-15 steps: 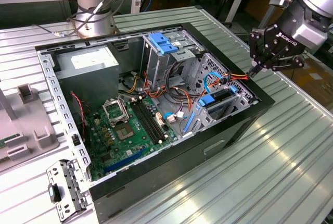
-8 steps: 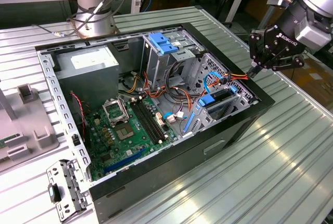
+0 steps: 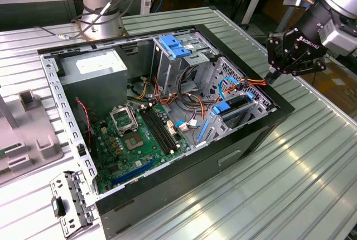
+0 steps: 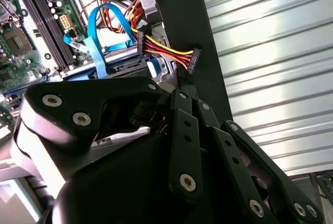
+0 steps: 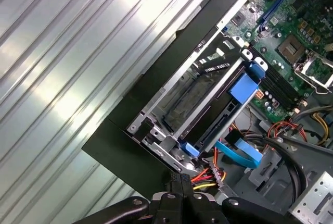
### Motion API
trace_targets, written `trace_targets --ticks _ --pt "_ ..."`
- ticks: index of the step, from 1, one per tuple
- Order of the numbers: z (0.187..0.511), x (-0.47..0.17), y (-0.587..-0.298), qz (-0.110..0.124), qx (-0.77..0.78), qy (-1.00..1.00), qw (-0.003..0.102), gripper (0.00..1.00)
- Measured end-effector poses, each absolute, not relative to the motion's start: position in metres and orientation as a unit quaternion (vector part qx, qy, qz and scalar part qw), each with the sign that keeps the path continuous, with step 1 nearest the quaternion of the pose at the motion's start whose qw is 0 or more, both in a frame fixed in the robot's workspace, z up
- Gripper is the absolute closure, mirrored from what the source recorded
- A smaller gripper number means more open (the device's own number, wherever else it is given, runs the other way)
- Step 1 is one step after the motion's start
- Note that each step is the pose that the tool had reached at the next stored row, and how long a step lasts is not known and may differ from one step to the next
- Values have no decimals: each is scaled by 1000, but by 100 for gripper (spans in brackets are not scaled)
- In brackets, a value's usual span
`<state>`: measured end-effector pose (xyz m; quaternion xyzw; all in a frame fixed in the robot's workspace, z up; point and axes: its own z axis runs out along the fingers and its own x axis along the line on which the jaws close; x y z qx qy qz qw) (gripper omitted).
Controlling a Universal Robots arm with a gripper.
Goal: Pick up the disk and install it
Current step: 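Insert the first disk wire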
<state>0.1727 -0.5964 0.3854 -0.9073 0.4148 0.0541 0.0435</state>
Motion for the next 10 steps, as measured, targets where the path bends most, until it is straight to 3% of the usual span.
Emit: trace_targets --ticks 10 --pt "385 173 -596 56 -927 368 41 89"
